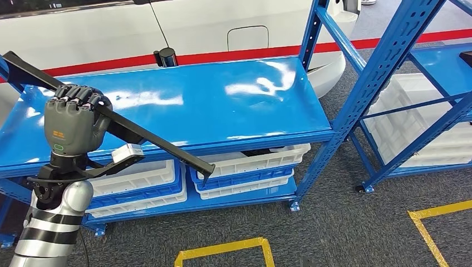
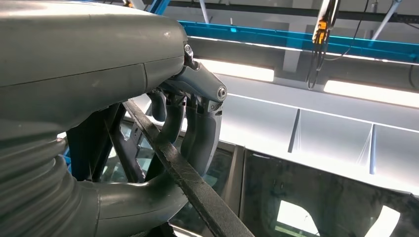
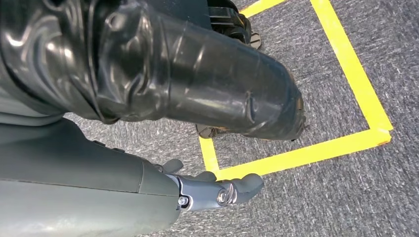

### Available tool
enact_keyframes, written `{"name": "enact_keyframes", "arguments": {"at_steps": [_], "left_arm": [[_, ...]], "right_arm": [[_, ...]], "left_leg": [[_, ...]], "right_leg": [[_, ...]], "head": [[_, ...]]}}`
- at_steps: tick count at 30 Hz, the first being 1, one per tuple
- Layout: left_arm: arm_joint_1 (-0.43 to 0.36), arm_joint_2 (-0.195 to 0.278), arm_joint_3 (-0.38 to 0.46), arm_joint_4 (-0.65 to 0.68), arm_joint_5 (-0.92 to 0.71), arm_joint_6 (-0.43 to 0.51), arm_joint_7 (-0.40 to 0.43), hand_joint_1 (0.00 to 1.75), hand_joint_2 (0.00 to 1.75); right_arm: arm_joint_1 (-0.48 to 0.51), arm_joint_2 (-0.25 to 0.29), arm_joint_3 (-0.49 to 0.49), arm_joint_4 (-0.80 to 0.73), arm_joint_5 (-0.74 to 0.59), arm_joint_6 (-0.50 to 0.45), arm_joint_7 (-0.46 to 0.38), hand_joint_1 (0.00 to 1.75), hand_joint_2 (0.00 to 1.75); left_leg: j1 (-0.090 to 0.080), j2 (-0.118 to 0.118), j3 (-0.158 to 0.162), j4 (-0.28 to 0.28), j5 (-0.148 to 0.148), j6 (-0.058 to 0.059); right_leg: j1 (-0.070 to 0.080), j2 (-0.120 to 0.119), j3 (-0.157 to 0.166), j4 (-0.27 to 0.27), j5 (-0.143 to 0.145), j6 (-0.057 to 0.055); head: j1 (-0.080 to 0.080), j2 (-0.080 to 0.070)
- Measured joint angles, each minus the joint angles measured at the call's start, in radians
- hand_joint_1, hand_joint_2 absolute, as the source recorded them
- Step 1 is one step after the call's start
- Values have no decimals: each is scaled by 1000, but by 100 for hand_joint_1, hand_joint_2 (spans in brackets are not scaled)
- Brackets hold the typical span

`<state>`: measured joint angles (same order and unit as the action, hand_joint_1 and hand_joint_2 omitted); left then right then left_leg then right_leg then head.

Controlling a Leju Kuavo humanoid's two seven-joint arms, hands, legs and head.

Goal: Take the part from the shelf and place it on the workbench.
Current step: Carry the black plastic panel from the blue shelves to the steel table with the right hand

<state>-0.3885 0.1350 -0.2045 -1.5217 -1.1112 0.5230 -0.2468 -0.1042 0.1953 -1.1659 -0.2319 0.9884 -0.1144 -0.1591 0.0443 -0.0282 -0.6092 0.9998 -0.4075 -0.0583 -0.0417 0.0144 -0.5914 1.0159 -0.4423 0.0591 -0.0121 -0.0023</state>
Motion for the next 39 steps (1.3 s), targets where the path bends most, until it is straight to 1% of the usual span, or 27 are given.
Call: {"name": "enact_keyframes", "arguments": {"at_steps": [9, 10, 11, 13, 14, 15, 16, 17, 18, 19, 20, 21, 22, 23, 24, 25, 26, 27, 28, 29, 31, 33, 35, 37, 38, 39], "left_arm": [[0, 0, 0, 0, 0, 0, 0, 175, 175], [0, 1, 0, 0, 0, 0, -1, 175, 175], [0, 2, 0, -1, 0, 0, -2, 175, 175], [-1, 5, -1, -5, -5, 1, -4, 175, 175], [-3, 5, -1, -7, -8, 1, -6, 175, 175], [-6, 6, -2, -8, -11, 2, -7, 175, 175], [-8, 5, -3, -8, -12, 3, -7, 175, 175], [-9, 6, -3, -8, -13, 3, -8, 175, 175], [-8, 6, -4, -8, -14, 3, -8, 175, 175], [-6, 6, -4, -7, -16, 3, -8, 175, 175], [-4, 6, -5, -7, -19, 3, -9, 175, 175], [-2, 6, -6, -7, -22, 4, -9, 175, 175], [-2, 6, -6, -7, -25, 5, -10, 175, 175], [-2, 6, -7, -7, -28, 6, -10, 175, 175], [-2, 7, -8, -7, -30, 7, -10, 175, 175], [-3, 8, -9, -7, -32, 8, -10, 175, 175], [-3, 10, -10, -7, -32, 10, -10, 175, 175], [-4, 11, -11, -7, -33, 11, -11, 175, 175], [-5, 12, -12, -7, -33, 13, -11, 175, 175], [-6, 14, -12, -7, -33, 13, -12, 175, 175], [-6, 15, -12, -7, -33, 13, -12, 175, 175], [-7, 15, -13, -7, -33, 13, -12, 175, 175], [-7, 15, -13, -7, -33, 13, -12, 175, 175], [-7, 15, -14, -7, -33, 13, -12, 175, 175], [-7, 15, -14, -7, -33, 13, -12, 175, 175], [-7, 15, -14, -7, -33, 13, -12, 175, 175]], "right_arm": [[0, 0, -1, 0, 0, 0, 0, 0, 0], [1, 1, -1, 0, 0, 0, 0, 0, 0], [1, 2, -1, 1, 0, 0, 0, 0, 0], [1, 4, -1, 2, 0, 0, 0, 0, 0], [1, 3, -1, 2, 0, -1, 0, 0, 0], [0, 2, -1, 2, 0, -1, 0, 0, 0], [0, 1, -1, 2, 0, -1, 1, 0, 0], [0, 0, -2, 2, 0, -1, 1, 0, 0], [0, -1, -2, 2, 0, -1, 1, 0, 0], [0, -3, -2, 2, 0, -1, 1, 0, 0], [0, -4, -2, 2, 0, -1, 1, 0, 0], [-1, -6, -2, 2, 0, -1, 1, 0, 0], [-1, -7, -2, 2, 0, -1, 2, 0, 0], [-2, -5, -2, 3, 0, -1, 2, 0, 0], [-2, -4, -2, 4, 0, -1, 2, 0, 0], [-2, -3, -2, 4, 0, -1, 2, 0, 0], [-1, -2, -2, 5, 0, -1, 2, 0, 0], [-1, -3, -2, 5, -1, -2, 2, 0, 0], [-1, -2, -2, 4, -1, -2, 2, 0, 0], [-1, 0, -2, 5, -1, -2, 2, 0, 0], [0, 3, -2, 5, 0, -2, 2, 0, 0], [0, 4, -2, 5, 0, -2, 2, 0, 0], [1, 4, -2, 5, 0, -2, 2, 0, 0], [1, 3, -2, 5, 0, -2, 2, 0, 0], [1, 2, -2, 5, 0, -2, 2, 0, 0], [0, 1, -2, 5, 0, -2, 2, 0, 0]], "left_leg": [[0, 0, 0, 0, 0, 0], [0, 0, -1, 4, -1, 2], [-2, 0, -2, 5, 1, 7], [-4, 4, 14, -25, 19, 31], [-3, 8, 25, -51, 34, 45], [0, 12, 35, -75, 47, 54], [4, 15, 36, -86, 55, 57], [7, 16, 32, -90, 59, 57], [9, 17, 25, -90, 61, 54], [13, 17, 18, -89, 64, 49], [18, 17, 11, -88, 67, 43], [25, 17, 4, -85, 69, 35], [30, 16, -5, -76, 71, 23], [35, 14, -15, -68, 71, 11], [36, 12, -23, -55, 70, -2], [34, 9, -31, -41, 68, -12], [36, 6, -37, -34, 67, -19], [37, 5, -40, -26, 66, -24], [40, 3, -41, -25, 66, -25], [41, 3, -39, -27, 66, -26], [41, 3, -32, -29, 69, -24], [39, 3, -25, -31, 84, -13], [37, 5, -24, -33, 96, -4], [37, 9, -25, -36, 90, -8], [37, 11, -25, -38, 85, -14], [38, 13, -26, -41, 81, -23]], "right_leg": [[0, 0, 0, 0, 0, 0], [-6, 0, 1, -3, 3, 3], [-10, 0, 3, -8, 7, 8], [-12, -2, 8, -21, 12, 19], [-6, -4, 5, -11, 0, 16], [-1, -5, -7, 18, -21, 11], [-1, -7, -28, 68, -51, 4], [-1, -7, -52, 128, -82, 0], [-2, -7, -74, 182, -104, 2], [-5, -8, -83, 211, -114, 9], [-10, -8, -74, 205, -108, 21], [-16, -9, -44, 158, -89, 37], [-24, -9, -1, 84, -69, 54], [-26, -6, 34, 32, -52, 64], [-29, -2, 54, 0, -41, 66], [-29, 4, 58, -5, -44, 57], [-31, 10, 50, 12, -47, 43], [-37, 12, 43, 17, -52, 32], [-41, 13, 41, 19, -56, 24], [-44, 13, 40, 19, -54, 21], [-43, 13, 38, 20, -49, 12], [-38, 13, 34, 20, -44, 5], [-31, 13, 29, 21, -42, 1], [-24, 10, 27, 21, -42, 1], [-21, 8, 26, 22, -42, 1], [-19, 5, 24, 22, -42, 1]], "head": [[0, 0], [0, 0], [0, 0], [-2, 0], [-1, 0], [0, 0], [2, 0], [4, 0], [4, 0], [5, 0], [5, 0], [5, 0], [5, 0], [8, 0], [8, 0], [8, 0], [6, 0], [2, 0], [0, 0], [-1, 0], [-2, 0], [-3, 0], [-3, 0], [-3, 0], [-3, 0], [-3, 0]]}}
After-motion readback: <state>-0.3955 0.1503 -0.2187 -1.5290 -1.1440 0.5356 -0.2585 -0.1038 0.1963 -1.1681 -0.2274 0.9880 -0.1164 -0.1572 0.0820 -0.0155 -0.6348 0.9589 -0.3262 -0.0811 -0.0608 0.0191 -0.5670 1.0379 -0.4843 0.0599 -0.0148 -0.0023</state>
